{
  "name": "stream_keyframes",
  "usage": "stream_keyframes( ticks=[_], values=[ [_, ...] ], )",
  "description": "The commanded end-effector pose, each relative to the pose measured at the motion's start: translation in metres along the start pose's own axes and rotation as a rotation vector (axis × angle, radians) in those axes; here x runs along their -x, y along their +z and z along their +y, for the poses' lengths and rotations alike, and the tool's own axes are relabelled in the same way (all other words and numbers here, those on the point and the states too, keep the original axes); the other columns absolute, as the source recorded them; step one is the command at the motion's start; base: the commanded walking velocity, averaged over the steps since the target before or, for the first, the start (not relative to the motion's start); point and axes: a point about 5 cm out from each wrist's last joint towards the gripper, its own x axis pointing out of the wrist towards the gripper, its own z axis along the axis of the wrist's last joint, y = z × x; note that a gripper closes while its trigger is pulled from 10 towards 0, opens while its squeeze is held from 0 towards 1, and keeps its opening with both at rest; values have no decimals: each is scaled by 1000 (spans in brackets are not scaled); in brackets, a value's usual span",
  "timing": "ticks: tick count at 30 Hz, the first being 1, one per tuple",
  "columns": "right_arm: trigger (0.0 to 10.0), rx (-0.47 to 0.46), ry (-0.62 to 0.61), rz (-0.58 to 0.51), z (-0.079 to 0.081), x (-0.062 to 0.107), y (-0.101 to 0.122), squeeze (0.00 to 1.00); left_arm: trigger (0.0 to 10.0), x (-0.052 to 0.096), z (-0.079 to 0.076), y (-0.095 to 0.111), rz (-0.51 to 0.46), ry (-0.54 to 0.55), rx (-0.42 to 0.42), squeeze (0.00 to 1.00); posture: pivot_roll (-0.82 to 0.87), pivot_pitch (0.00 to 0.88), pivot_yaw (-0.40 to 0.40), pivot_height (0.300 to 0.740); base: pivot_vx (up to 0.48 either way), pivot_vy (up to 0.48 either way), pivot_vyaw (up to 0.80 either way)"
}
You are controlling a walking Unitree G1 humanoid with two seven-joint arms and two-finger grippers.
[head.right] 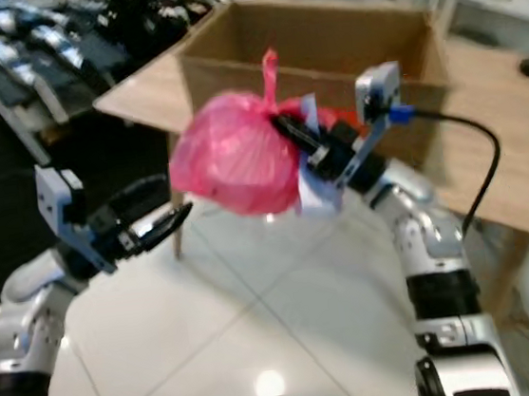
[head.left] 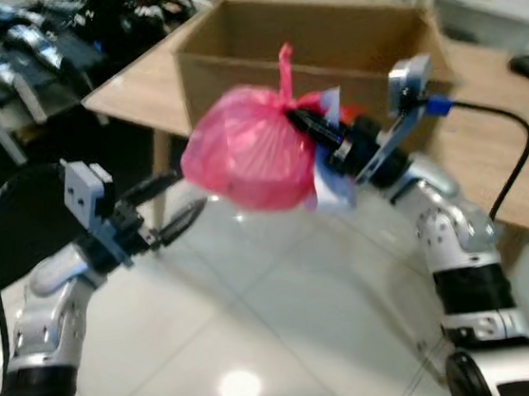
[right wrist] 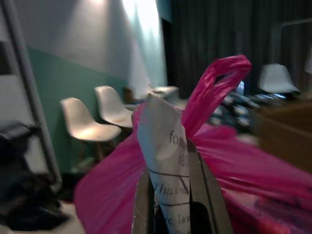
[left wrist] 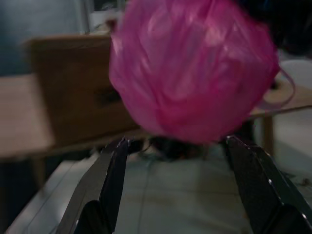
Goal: Picking trash to rubbish bin
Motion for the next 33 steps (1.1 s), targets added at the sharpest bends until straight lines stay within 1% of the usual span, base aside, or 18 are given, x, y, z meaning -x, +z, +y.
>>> stream_keyframes(
  ticks=[1, 3, 5, 7, 10, 11, 12, 14, 17, 26, 29, 31, 32, 33],
  values=[
    [10000, 25, 11, -27, 2, 0, 9, 0, 10000, -4, -4, -2, 3, -26, 0, 0, -6, 85, -23, 740, 368, 0, 0],
    [10000, 63, 10, -86, 2, -6, 30, 0, 10000, -7, -8, -3, -4, -43, 9, 0, -5, 86, -24, 740, 368, 0, 0],
    [10000, 86, 24, -128, 4, -9, 45, 0, 10000, -8, -11, -3, -8, -54, 16, 0, -6, 87, -23, 740, 364, 0, 0],
    [10000, 93, 31, -138, 4, -9, 49, 0, 10000, -9, -11, -4, -9, -58, 19, 0, -6, 87, -23, 740, 364, 0, 0],
    [10000, 159, 49, -233, 7, -16, 82, 0, 10000, -15, -18, -5, -19, -102, 48, 0, -11, 85, -24, 740, 0, 0, -800],
    [10000, 159, 49, -233, 7, -16, 82, 0, 10000, -15, -18, -5, -19, -102, 48, 0, -11, 85, -24, 740, 0, 0, -800],
    [10000, 174, 49, -249, 6, -17, 88, 0, 10000, -17, -20, -6, -21, -111, 50, 0, -11, 85, -24, 740, 0, 0, -800],
    [10000, 194, 43, -260, 5, -18, 92, 0, 10000, -21, -23, -6, -29, -124, 51, 0, -12, 80, -26, 740, 0, 0, -800],
    [10000, 203, 39, -263, 5, -17, 93, 0, 10000, -22, -24, -6, -33, -129, 49, 0, -11, 76, -27, 740, 0, 0, -800],
    [10000, 228, 27, -267, 4, -16, 97, 0, 10000, -23, -23, -2, -48, -129, 41, 0, -11, 75, -28, 740, 0, 0, -800],
    [10000, 255, 17, -267, 3, -16, 99, 0, 10000, -24, -23, -1, -55, -119, 33, 0, -13, 79, -30, 740, 0, 0, -279],
    [10000, 255, 17, -267, 3, -16, 99, 0, 10000, -24, -23, -1, -55, -119, 33, 0, -13, 79, -30, 740, 0, 0, 0],
    [10000, 285, -9, -253, -1, -16, 99, 0, 10000, -25, -23, 1, -65, -111, 25, 0, -12, 85, -30, 740, 0, 0, 0],
    [10000, 285, -9, -253, -1, -16, 99, 0, 10000, -25, -23, 1, -65, -111, 25, 0, -12, 85, -30, 740, 0, 0, 0]
  ],
)
